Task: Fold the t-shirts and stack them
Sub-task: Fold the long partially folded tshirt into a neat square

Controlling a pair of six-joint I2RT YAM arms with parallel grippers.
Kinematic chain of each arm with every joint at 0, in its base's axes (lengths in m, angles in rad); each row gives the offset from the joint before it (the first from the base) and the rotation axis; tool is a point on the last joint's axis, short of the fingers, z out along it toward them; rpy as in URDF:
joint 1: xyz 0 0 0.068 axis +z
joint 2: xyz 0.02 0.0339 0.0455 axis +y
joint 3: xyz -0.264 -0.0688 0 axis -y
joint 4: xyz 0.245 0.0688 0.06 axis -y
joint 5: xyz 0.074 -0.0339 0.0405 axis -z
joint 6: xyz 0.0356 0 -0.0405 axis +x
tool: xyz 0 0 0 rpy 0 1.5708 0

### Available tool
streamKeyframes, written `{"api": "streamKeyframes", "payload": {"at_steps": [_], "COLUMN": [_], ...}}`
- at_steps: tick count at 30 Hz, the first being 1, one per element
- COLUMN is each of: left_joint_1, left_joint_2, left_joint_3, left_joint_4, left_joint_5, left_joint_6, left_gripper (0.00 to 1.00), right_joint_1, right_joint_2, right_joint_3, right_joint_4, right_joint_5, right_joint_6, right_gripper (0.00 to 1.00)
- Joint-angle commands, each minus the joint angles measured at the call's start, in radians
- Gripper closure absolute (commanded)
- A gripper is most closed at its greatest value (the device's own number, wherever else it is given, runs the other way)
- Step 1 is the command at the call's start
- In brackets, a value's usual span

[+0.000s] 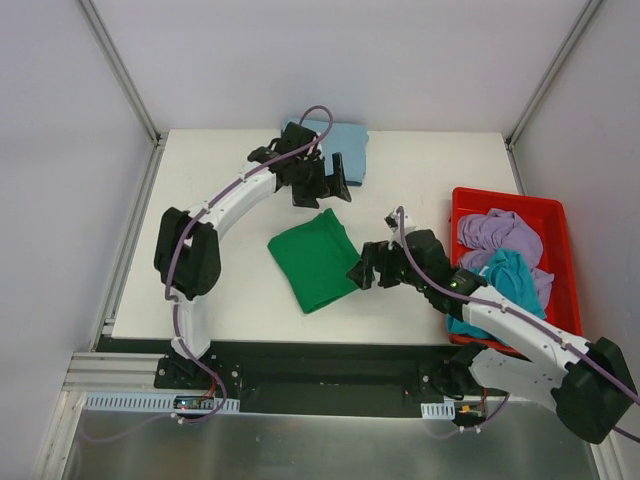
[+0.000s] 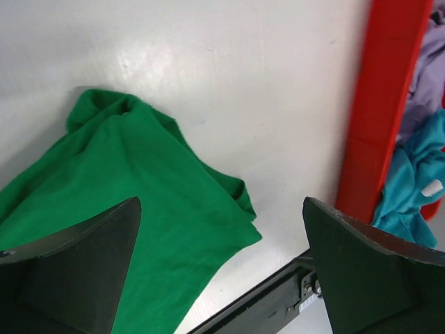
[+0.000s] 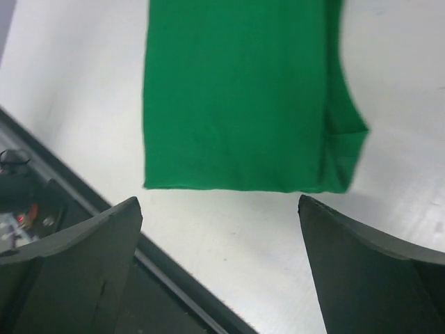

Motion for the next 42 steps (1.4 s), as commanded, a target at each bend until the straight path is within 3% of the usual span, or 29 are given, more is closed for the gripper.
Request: {"api": "streamKeyframes", "payload": {"at_steps": [1, 5, 8, 14, 18, 25, 30, 34, 39, 42], "left_joint_1": [-0.013, -0.006, 0.007, 0.029, 0.052, 0.046, 0.046, 0.047, 0.05, 0.06], "left_joint_2": [0.031, 0.141, 0.24, 0.346, 0.292, 0.007, -0.221, -0.341, -0.481, -0.533], "left_joint_3": [0.007, 0.093, 0.176, 0.209, 0.072, -0.299, -0.388, -0.422, -0.557, -0.64], "left_joint_4": [0.019, 0.019, 0.019, 0.019, 0.019, 0.036, 0.042, 0.041, 0.041, 0.042], "left_joint_5": [0.196, 0.175, 0.237, 0.154, 0.025, -0.093, -0.139, -0.208, -0.26, -0.274], "left_joint_6": [0.041, 0.061, 0.059, 0.023, -0.01, -0.077, -0.074, -0.051, -0.068, -0.105], "left_gripper": [0.01, 0.01, 0.01, 0.01, 0.01, 0.01, 0.01, 0.01, 0.01, 0.01], "right_joint_1": [0.002, 0.002, -0.013, -0.109, -0.171, -0.252, -0.254, -0.252, -0.254, -0.257], "right_joint_2": [0.07, 0.2, 0.291, 0.47, 0.579, 0.672, 0.531, 0.292, -0.038, -0.127], "right_joint_3": [-0.018, 0.043, 0.097, 0.171, 0.213, 0.313, 0.365, 0.332, 0.128, 0.025], "right_joint_4": [0.159, 0.153, 0.101, 0.081, 0.08, 0.049, -0.019, -0.091, -0.071, -0.034], "right_joint_5": [-0.263, -0.245, -0.164, -0.18, -0.203, -0.197, -0.204, -0.106, 0.118, 0.117], "right_joint_6": [0.078, 0.07, 0.047, 0.01, -0.013, -0.1, -0.182, -0.169, 0.037, 0.073], "right_gripper": [0.04, 0.04, 0.04, 0.04, 0.04, 0.04, 0.04, 0.04, 0.04, 0.04]}}
